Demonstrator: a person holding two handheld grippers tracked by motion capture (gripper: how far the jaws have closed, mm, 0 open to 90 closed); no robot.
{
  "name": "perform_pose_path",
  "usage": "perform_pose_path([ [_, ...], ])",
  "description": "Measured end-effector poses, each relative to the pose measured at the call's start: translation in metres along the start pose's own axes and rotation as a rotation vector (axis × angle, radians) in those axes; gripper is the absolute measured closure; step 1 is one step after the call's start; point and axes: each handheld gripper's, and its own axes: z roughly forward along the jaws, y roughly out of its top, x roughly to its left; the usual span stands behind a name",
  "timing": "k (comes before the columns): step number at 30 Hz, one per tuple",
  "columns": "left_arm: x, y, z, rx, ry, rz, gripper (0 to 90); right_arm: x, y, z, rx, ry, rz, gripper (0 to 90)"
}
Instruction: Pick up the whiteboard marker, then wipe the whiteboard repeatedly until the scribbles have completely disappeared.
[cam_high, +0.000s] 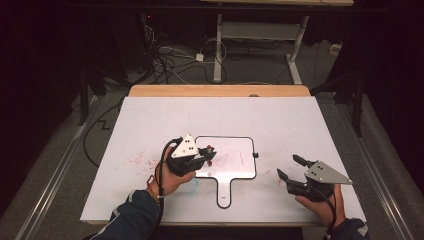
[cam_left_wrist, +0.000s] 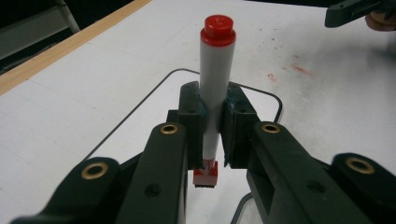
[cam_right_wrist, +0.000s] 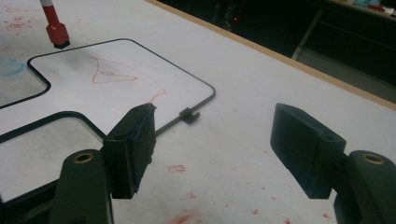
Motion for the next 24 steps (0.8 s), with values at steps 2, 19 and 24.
perform_pose_path([
  [2,0.003,-0.001,0.004,0.006,0.001,-0.001,78.6,0.002,0.0,0.002,0.01,0.007,-0.009,31.9],
  [19,0.033,-0.021,0.034,0.0,0.024,-0.036,78.7,0.011,-0.002,0.011,0.028,0.057,-0.037,31.6],
  [24,0.037,-0.024,0.026,0.023,0.034,-0.022,78.9,0.011,-0.001,0.011,0.029,0.056,-0.038,31.6],
])
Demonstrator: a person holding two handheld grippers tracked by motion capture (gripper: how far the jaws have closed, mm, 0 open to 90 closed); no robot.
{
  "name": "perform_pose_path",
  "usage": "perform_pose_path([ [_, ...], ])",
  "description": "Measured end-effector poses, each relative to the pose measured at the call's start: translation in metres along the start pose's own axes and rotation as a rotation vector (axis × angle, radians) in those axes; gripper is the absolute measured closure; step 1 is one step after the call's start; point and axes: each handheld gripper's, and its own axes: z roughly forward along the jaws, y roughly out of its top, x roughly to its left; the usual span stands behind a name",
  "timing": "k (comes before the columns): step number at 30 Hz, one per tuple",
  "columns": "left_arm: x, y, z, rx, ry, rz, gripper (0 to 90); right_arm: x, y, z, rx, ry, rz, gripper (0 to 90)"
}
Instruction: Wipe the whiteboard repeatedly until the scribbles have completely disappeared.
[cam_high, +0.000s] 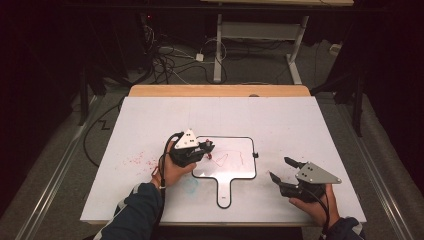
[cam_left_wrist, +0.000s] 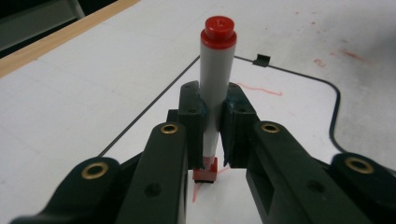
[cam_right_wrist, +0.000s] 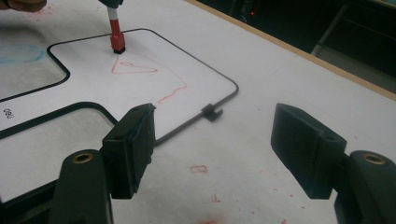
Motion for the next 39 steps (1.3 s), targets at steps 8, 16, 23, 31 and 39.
perform_pose_path([
  [8,-0.002,-0.002,-0.005,0.011,0.001,0.038,78.9,0.001,0.0,0.001,0.011,0.002,-0.016,31.4],
  [16,-0.004,0.0,0.002,0.005,0.067,0.052,78.9,0.003,0.0,0.002,0.022,0.014,-0.024,31.3],
  [23,-0.014,0.001,0.008,-0.028,-0.003,0.025,78.9,0.003,0.001,0.001,0.012,0.015,-0.025,31.3],
  [31,-0.015,0.003,0.011,-0.023,0.032,0.039,78.9,0.003,0.0,0.0,0.016,0.017,-0.026,31.3],
  [39,-0.008,0.0,0.009,-0.032,0.02,0.003,78.8,0.003,0.001,0.0,0.015,0.019,-0.033,31.3],
])
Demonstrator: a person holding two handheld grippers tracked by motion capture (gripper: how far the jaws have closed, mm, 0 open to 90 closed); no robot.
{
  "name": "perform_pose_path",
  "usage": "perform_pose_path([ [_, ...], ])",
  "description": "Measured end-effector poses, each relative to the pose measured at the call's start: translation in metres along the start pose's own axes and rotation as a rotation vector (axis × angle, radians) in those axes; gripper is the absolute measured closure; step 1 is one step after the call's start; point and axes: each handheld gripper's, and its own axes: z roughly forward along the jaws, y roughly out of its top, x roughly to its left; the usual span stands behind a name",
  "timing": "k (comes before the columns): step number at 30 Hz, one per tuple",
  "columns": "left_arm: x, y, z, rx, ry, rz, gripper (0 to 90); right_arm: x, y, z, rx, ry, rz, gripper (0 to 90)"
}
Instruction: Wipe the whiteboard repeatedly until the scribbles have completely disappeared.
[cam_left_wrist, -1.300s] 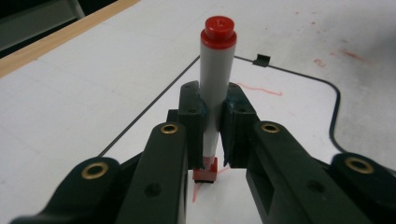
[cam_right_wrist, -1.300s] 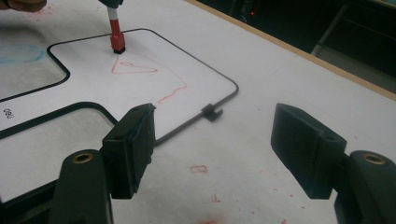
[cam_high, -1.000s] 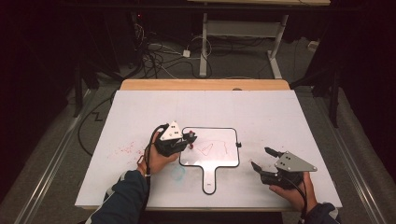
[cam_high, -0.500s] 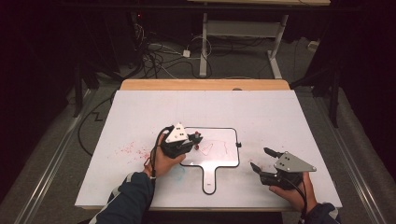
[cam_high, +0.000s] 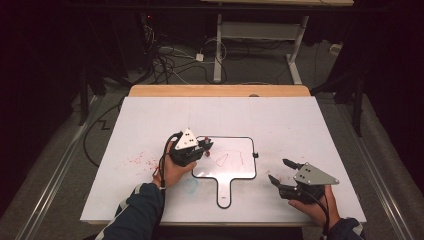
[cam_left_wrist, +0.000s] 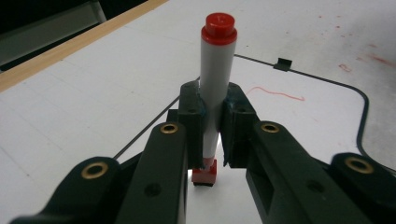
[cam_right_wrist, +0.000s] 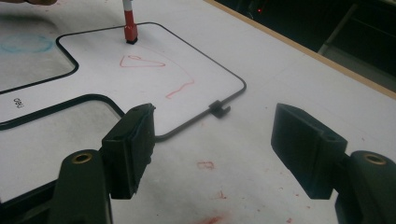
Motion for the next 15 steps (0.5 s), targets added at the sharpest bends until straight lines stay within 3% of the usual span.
perform_pose_path([
  [3,-0.012,0.004,0.005,-0.002,-0.046,0.029,78.9,0.0,0.0,0.0,0.0,0.003,0.003,31.3],
  [5,-0.017,0.007,0.007,0.01,-0.036,0.068,78.9,0.0,0.0,0.0,0.0,0.005,0.005,31.3],
  [6,-0.015,0.007,0.007,0.015,-0.027,0.068,78.8,0.0,0.0,0.0,0.001,0.006,0.004,31.3],
  [8,-0.007,0.005,0.006,0.011,0.022,0.038,78.8,0.0,-0.001,0.0,0.001,0.007,0.001,31.3],
  [11,0.008,0.0,0.002,0.004,0.05,-0.021,78.8,0.0,-0.001,0.0,0.002,0.005,0.003,31.3],
  [13,0.013,-0.002,0.001,-0.004,0.044,-0.047,78.9,0.0,0.0,0.0,0.001,0.005,0.002,31.3],
  [15,0.01,-0.001,0.002,-0.005,0.02,-0.043,78.9,0.0,0.0,0.0,0.001,0.005,0.002,31.3],
])
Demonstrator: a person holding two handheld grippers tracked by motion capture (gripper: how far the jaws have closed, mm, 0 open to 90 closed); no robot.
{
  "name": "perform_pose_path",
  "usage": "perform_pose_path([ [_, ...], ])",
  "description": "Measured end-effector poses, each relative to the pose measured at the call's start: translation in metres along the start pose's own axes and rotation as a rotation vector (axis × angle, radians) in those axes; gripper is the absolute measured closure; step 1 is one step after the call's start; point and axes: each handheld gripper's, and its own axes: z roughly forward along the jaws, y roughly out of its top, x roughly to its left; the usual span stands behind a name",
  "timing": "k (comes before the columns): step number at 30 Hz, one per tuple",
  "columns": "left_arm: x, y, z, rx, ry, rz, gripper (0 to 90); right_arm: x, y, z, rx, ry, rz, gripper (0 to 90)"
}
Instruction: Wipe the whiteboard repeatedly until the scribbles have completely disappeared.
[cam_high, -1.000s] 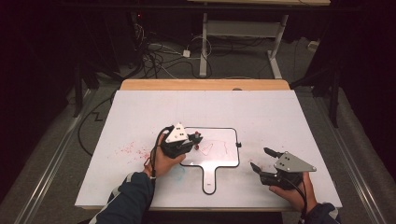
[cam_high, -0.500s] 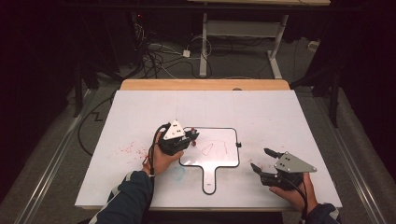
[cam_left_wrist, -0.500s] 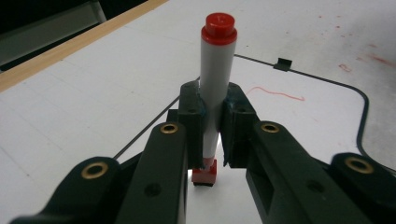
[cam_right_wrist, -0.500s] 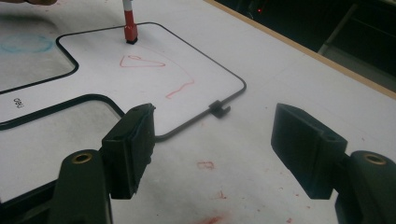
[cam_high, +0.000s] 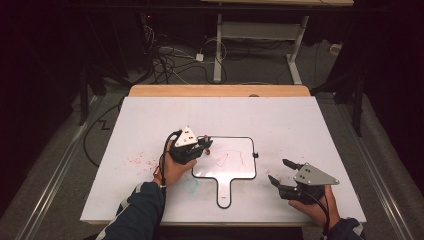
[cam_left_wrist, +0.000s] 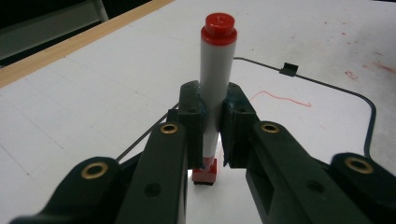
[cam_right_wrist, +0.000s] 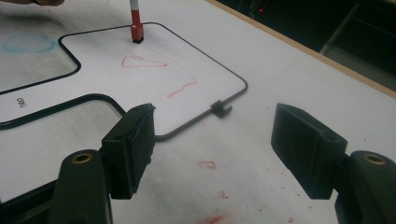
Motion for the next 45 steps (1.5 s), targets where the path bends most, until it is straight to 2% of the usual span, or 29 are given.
perform_pose_path([
  [4,-0.017,0.004,0.006,-0.006,-0.069,0.033,78.8,0.0,0.0,0.0,0.0,0.004,0.0,31.3],
  [5,-0.022,0.005,0.008,-0.002,-0.072,0.054,78.8,0.0,0.0,0.0,0.001,0.002,-0.002,31.3],
  [7,-0.027,0.007,0.009,0.005,-0.068,0.075,78.8,0.0,0.0,0.0,0.0,0.001,-0.001,31.3],
  [9,-0.024,0.007,0.008,0.009,-0.057,0.076,78.8,0.0,0.0,0.0,0.0,0.0,-0.001,31.3],
  [10,-0.022,0.007,0.007,0.013,-0.036,0.074,78.8,0.0,0.0,-0.001,0.001,0.001,-0.001,31.3],
  [12,-0.016,0.005,0.006,0.006,-0.039,0.037,78.8,0.001,0.0,-0.001,0.003,0.001,-0.002,31.3],
  [13,-0.017,0.005,0.005,0.008,-0.038,0.043,78.8,0.001,0.0,-0.001,0.003,0.001,-0.002,31.3],
  [18,-0.043,0.011,0.01,0.02,-0.11,0.116,78.8,0.0,0.0,-0.001,0.004,0.003,-0.002,31.3],
  [21,-0.053,0.014,0.011,0.032,-0.111,0.165,78.8,0.001,0.0,-0.001,0.006,0.007,-0.003,31.3],
  [22,-0.051,0.014,0.01,0.034,-0.115,0.162,78.8,0.001,0.0,-0.001,0.005,0.007,-0.004,31.3],
  [24,-0.045,0.012,0.008,0.036,-0.094,0.142,78.8,0.001,0.0,-0.001,0.005,0.002,-0.004,31.3],
  [27,-0.032,0.01,0.003,0.047,-0.046,0.119,78.9,0.0,0.0,-0.002,0.003,0.001,-0.003,31.4],
  [29,-0.025,0.007,0.001,0.04,-0.049,0.086,78.8,0.0,0.0,-0.002,0.003,0.001,-0.003,31.4],
  [30,-0.026,0.007,0.001,0.038,-0.051,0.084,78.9,0.0,0.0,-0.002,0.003,0.001,-0.003,31.3],
  [32,-0.032,0.008,0.001,0.038,-0.085,0.091,78.9,0.0,0.0,-0.002,0.001,0.003,-0.004,31.3],
  [33,-0.037,0.009,0.002,0.041,-0.098,0.11,78.9,0.0,0.0,-0.002,0.001,0.003,-0.004,31.3],
  [35,-0.048,0.012,0.004,0.052,-0.094,0.16,78.9,0.0,0.0,-0.001,0.002,0.003,-0.002,31.3],
  [37,-0.05,0.013,0.008,0.045,-0.079,0.168,78.9,0.0,0.0,-0.001,0.004,0.003,-0.004,31.4],
  [40,-0.04,0.014,0.015,0.027,-0.06,0.135,78.9,0.001,0.0,0.0,0.01,0.005,-0.003,31.3],
  [42,-0.033,0.014,0.017,0.022,-0.038,0.129,78.9,0.002,0.0,0.0,0.011,0.006,-0.003,31.4],
  [44,-0.022,0.011,0.017,0.007,-0.033,0.081,78.9,0.002,0.0,0.0,0.009,0.006,-0.004,31.4],
  [45,-0.017,0.01,0.016,0.006,-0.016,0.075,78.9,0.002,0.0,0.0,0.009,0.006,-0.004,31.4],
])
